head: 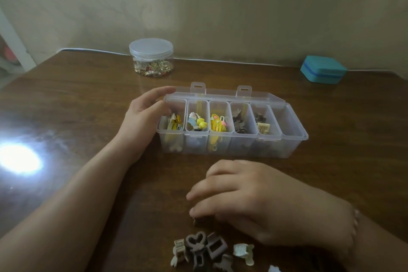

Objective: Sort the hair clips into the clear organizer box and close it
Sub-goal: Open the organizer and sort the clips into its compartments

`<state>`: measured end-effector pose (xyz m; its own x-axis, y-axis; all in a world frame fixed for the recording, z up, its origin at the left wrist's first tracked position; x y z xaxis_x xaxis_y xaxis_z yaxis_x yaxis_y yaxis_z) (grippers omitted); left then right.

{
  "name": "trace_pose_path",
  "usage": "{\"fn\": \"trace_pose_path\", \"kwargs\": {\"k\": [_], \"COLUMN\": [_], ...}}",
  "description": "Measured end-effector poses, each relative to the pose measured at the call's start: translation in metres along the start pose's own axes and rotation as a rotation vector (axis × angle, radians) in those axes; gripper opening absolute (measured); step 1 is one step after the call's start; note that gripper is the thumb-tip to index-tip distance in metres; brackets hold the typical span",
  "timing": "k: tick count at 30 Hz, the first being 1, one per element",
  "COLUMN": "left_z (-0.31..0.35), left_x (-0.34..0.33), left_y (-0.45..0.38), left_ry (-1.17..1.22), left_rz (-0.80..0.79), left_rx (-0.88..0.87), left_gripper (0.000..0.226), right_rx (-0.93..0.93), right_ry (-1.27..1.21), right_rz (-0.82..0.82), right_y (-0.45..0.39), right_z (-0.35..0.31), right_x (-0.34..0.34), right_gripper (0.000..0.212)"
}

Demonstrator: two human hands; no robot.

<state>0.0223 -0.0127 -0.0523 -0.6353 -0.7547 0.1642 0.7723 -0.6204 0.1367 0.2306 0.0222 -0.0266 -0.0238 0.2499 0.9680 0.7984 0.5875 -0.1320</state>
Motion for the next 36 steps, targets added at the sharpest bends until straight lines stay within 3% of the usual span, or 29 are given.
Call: {"fn": "trace_pose_path", "kwargs": {"k": [6,11,15,17,21,23,26,28,32,36], "left_z": [0.000,-0.002,-0.002,-0.002,-0.003,-0.003,-0.001,0.000,0.001,0.003], "left_x": [-0.001,0.001,0.000,0.000,0.001,0.001,0.001,0.001,0.001,0.000], "left_y": [0.001,-0.001,0.000,-0.001,-0.001,-0.001,0.000,0.000,0.001,0.003], "left_ry": [0.007,0.018,0.019,0.026,0.024,0.019,0.016,0.012,0.000,-0.009], "left_rz": [-0.009,-0.006,-0.015,-0.019,-0.016,-0.015,-0.010,-0.002,-0.007,0.001], "left_rx": [-0.006,0.009,0.010,0.015,0.023,0.023,0.017,0.016,0.012,-0.008], "left_gripper": [0.054,0.058,0.059,0.059,0.059,0.059,0.059,0.059,0.055,0.048], "right_rx": [-0.088,-0.053,-0.025,-0.083,-0.283,-0.446,-0.675,-0.713,-0.531,-0.131], "right_ry": [-0.096,-0.137,-0.051,-0.008,0.086,0.209,0.260,0.298,0.336,-0.011], "right_rz": [0.029,0.013,-0.008,0.104,0.554,0.656,0.474,0.398,0.569,0.242], "right_y": [-0.001,-0.002,-0.002,0.010,0.058,0.082,0.098,0.096,0.072,0.017], "right_z": [0.008,0.003,0.006,0.013,0.033,0.045,0.069,0.074,0.044,-0.004], "right_x": [-0.003,-0.001,-0.002,0.012,0.071,0.089,0.081,0.075,0.078,0.039], "right_gripper": [0.027,0.046,0.032,0.027,0.026,0.024,0.025,0.029,0.032,0.031]}}
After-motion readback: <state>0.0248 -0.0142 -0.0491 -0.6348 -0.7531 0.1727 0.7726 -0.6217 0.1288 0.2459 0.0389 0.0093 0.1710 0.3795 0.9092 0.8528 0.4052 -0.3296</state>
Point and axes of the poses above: each hand's wrist, its own y-axis away from the middle knuckle, its own x-axis out of the back of the hand, z = x × y, the point moved 7 cm from there along -y, towards the middle knuckle, and after that the axes turned 15 degrees about x, right-handed, at the moved point
